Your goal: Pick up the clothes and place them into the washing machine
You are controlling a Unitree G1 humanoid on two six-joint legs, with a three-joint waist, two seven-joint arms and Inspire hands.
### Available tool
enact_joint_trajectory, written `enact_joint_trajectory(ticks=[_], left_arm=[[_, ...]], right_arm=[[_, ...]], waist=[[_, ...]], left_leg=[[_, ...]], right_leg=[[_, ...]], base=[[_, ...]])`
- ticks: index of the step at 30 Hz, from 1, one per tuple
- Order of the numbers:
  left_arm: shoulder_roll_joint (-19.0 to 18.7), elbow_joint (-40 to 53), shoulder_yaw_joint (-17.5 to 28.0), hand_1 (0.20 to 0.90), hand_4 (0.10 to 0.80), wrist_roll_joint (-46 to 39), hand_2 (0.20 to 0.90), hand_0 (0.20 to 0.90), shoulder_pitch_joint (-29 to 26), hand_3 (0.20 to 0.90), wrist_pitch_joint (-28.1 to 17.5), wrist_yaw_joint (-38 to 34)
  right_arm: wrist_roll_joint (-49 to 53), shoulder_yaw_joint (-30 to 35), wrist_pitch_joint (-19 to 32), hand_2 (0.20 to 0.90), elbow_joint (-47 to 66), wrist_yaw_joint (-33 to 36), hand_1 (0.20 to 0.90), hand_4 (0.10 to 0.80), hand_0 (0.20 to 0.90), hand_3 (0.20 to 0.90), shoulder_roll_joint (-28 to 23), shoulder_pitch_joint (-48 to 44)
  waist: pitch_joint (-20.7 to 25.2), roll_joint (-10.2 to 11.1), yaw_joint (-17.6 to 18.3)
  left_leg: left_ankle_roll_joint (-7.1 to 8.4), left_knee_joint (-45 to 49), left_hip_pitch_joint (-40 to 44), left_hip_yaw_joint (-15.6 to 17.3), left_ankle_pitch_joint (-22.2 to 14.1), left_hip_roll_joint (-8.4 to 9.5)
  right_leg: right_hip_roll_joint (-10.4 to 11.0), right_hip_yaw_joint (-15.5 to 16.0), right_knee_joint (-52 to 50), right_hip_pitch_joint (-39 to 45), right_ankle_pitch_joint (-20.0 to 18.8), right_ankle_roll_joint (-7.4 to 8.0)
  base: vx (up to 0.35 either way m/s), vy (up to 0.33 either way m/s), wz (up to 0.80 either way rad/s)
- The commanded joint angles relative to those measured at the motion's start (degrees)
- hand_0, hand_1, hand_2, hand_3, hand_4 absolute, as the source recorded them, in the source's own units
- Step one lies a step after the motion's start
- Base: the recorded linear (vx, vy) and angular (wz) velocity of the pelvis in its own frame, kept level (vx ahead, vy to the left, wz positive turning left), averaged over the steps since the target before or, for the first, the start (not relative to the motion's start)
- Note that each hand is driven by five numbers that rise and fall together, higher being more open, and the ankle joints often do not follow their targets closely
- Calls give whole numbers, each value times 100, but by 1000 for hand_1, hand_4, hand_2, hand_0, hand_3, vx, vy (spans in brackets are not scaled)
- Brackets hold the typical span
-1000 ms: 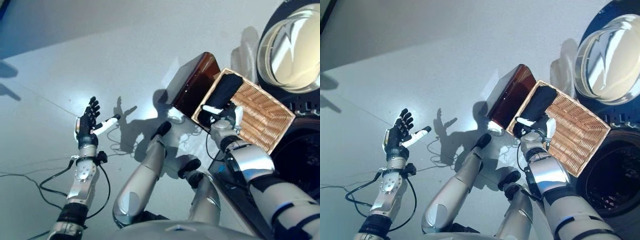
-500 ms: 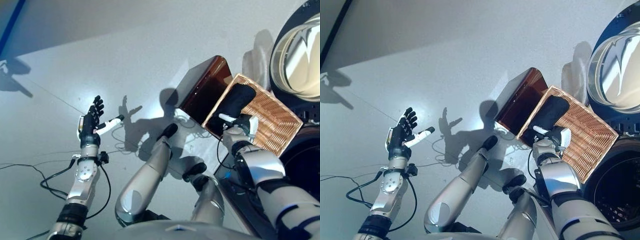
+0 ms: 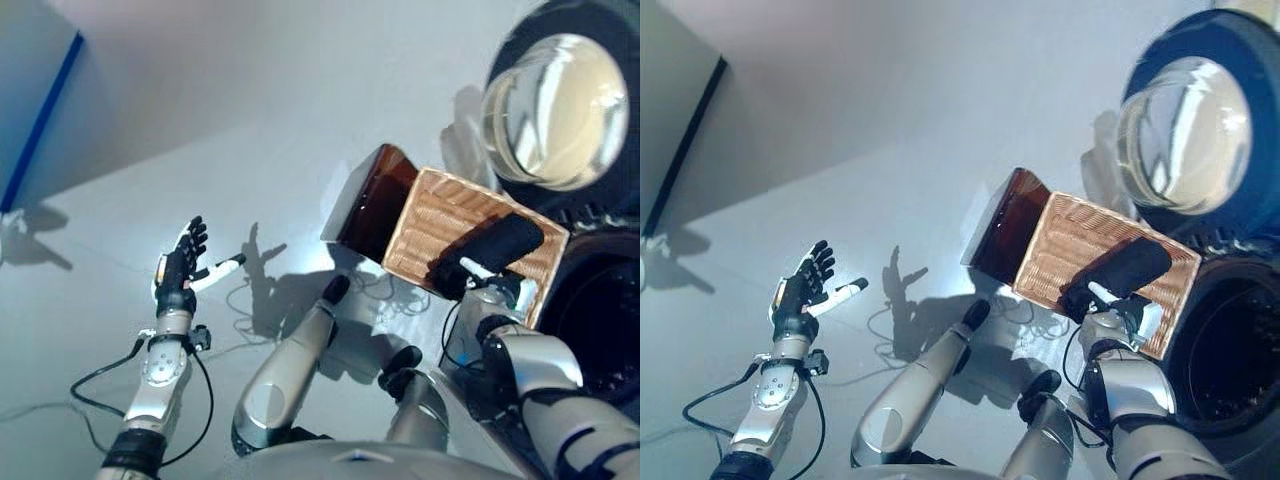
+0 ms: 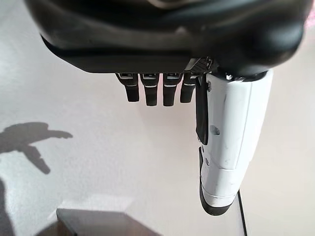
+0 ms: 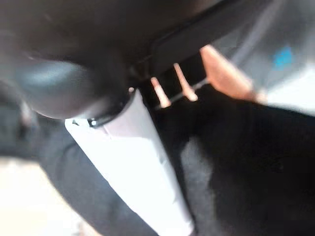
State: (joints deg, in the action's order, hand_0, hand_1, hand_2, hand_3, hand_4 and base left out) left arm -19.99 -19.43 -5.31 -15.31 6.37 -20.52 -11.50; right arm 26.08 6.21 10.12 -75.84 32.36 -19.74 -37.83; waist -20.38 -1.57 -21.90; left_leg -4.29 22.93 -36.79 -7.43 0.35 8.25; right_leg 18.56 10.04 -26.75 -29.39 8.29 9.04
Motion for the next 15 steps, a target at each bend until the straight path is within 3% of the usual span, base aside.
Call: enact_joint_trajectory(ticks=[1,2,3,4,5,7,15], left_arm=[[52,-120,237,900,800,-155,900,900,140,900,-685,-239],[78,-197,226,900,800,-162,900,900,138,900,-674,-275],[42,-281,216,900,800,-118,900,900,167,900,-748,-416],[189,-141,201,900,800,-120,900,900,443,900,-770,-290],[182,-133,196,900,800,-132,900,900,455,900,-769,-275],[276,-317,14,900,800,-339,900,900,519,900,-855,-111],[337,-573,-274,900,800,-487,900,900,545,900,-832,-98]], right_arm=[[834,-150,1091,200,796,16,200,300,200,200,-154,419],[393,-245,1363,200,2035,430,200,300,200,200,-62,302],[436,-397,1704,200,2767,365,200,300,200,200,409,729],[1316,293,1928,200,2359,-107,200,300,200,200,455,1056],[1351,298,1941,200,2342,-146,200,300,200,200,444,1067],[2031,763,2486,200,2302,-78,200,300,200,200,584,737],[2109,891,2900,200,2932,405,200,300,200,200,1027,810]], waist=[[381,-287,197],[358,-301,290],[294,-320,432],[261,-439,528],[266,-443,523],[332,-623,556],[374,-847,680]], left_leg=[[236,9,-200,138,-353,59],[230,15,-177,187,-366,38],[227,11,-159,304,-359,-7],[210,44,-163,344,-381,9],[210,45,-159,342,-383,9],[209,-23,-125,307,-383,57],[201,-64,-73,361,-377,74]], right_leg=[[-197,62,255,82,-211,-533],[-233,-21,276,47,-229,-524],[-247,-104,304,19,-281,-510],[-236,-133,317,14,-267,-501],[-237,-130,317,19,-265,-501],[-205,-128,296,-9,-222,-510],[-209,-290,234,-41,-200,-517]], base=[[-63,80,-47],[-55,107,-40],[-27,87,-52],[-16,67,-44],[-1,9,-50],[8,10,-25],[17,25,-2]])
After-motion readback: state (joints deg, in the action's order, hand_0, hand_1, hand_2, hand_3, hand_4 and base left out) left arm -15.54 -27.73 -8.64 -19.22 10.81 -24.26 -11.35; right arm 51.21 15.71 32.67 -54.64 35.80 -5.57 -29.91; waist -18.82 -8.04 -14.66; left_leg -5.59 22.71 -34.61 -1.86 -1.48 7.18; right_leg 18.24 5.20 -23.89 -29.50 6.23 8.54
